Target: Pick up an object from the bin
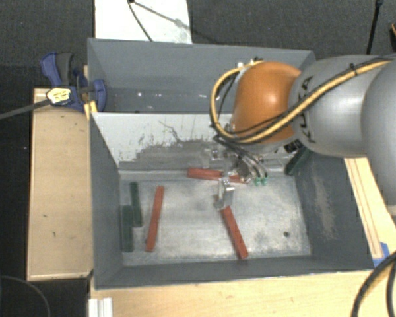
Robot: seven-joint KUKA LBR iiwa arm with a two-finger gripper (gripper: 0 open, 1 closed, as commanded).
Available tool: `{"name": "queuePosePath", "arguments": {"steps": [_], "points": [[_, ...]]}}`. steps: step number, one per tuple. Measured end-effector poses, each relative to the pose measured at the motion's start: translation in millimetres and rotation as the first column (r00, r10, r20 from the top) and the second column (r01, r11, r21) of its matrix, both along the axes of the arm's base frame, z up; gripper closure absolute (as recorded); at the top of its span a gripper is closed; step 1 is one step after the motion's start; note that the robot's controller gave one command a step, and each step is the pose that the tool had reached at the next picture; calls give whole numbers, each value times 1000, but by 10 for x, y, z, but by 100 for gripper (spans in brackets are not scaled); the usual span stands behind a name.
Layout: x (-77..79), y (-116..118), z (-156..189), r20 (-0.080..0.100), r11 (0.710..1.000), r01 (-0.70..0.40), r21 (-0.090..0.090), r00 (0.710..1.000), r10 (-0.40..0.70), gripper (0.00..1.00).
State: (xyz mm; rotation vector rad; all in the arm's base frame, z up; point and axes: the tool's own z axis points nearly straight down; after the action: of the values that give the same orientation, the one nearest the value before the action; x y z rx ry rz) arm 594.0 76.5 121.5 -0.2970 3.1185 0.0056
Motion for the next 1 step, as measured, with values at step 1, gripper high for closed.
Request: {"name": "queuePosePath", "arguments": {"steps": [1], "points": [[-31,-367,-448,-8,904,-427,-5,904,427,0]]}}
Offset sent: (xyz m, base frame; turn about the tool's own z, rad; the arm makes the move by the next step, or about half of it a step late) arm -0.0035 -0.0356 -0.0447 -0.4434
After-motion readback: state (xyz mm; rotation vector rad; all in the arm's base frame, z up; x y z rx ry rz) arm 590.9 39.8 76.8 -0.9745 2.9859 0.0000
